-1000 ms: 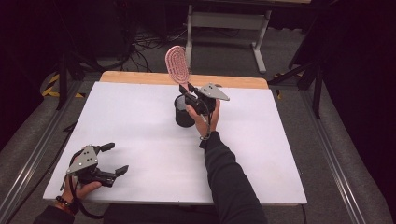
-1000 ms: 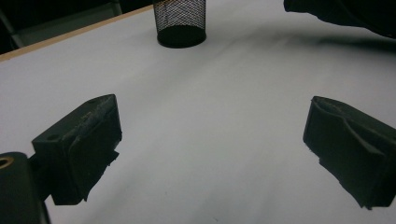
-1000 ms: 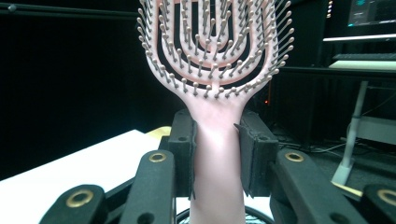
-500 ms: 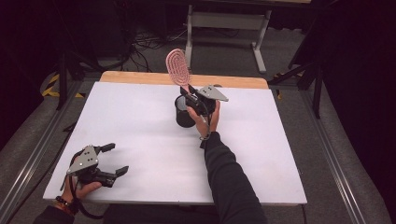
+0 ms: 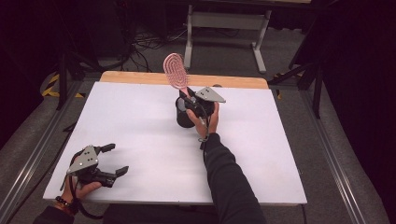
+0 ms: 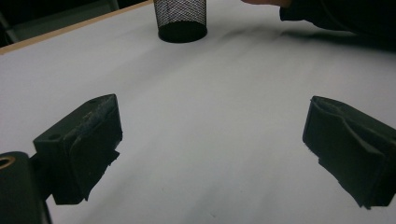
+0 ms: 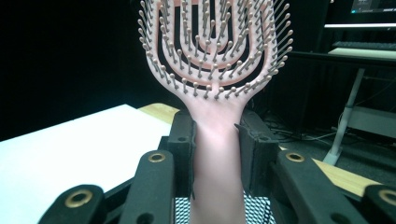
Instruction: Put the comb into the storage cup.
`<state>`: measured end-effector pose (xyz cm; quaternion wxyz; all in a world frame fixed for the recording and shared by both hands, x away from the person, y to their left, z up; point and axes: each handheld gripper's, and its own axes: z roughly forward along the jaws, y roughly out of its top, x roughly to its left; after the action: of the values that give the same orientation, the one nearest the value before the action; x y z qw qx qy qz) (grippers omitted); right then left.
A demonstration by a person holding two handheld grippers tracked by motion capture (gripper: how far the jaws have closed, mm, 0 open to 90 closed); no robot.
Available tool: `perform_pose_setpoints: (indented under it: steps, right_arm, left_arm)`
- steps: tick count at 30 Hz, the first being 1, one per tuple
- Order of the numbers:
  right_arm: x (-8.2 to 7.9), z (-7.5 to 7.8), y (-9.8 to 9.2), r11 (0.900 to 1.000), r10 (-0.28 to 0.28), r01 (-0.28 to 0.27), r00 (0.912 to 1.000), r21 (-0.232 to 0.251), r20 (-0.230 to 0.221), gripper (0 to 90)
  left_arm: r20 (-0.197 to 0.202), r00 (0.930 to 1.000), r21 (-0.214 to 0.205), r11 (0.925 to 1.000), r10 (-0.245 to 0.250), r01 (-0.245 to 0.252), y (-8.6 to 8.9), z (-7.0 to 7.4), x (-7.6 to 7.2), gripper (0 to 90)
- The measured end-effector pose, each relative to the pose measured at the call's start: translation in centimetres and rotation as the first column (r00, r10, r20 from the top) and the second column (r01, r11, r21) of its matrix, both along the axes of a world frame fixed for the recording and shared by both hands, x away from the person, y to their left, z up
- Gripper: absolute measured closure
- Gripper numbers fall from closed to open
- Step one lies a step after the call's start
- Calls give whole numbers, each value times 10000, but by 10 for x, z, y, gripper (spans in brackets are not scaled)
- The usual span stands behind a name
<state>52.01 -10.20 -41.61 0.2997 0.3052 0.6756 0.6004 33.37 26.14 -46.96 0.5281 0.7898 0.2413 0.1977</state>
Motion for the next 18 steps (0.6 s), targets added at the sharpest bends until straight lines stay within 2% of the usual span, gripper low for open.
perform_pose_setpoints:
  steps: [9, 11, 18]
  right_arm:
    - [-2, -3, -1, 10000, -25, 25, 9999, 1, -140, 686]
    - [-2, -3, 0, 9998, -66, 63, 9998, -167, -160, 687]
    - [-2, -2, 0, 9995, 75, -83, 9996, -303, -258, 693]
  left_arm:
    - [-69, 10000, 41, 10000, 5, -4, 0, 0, 0, 57]
    - [-44, 10000, 67, 10000, -8, 9, -1, 0, 0, 57]
    - [-88, 10000, 104, 9999, 28, -27, 0, -1, 0, 57]
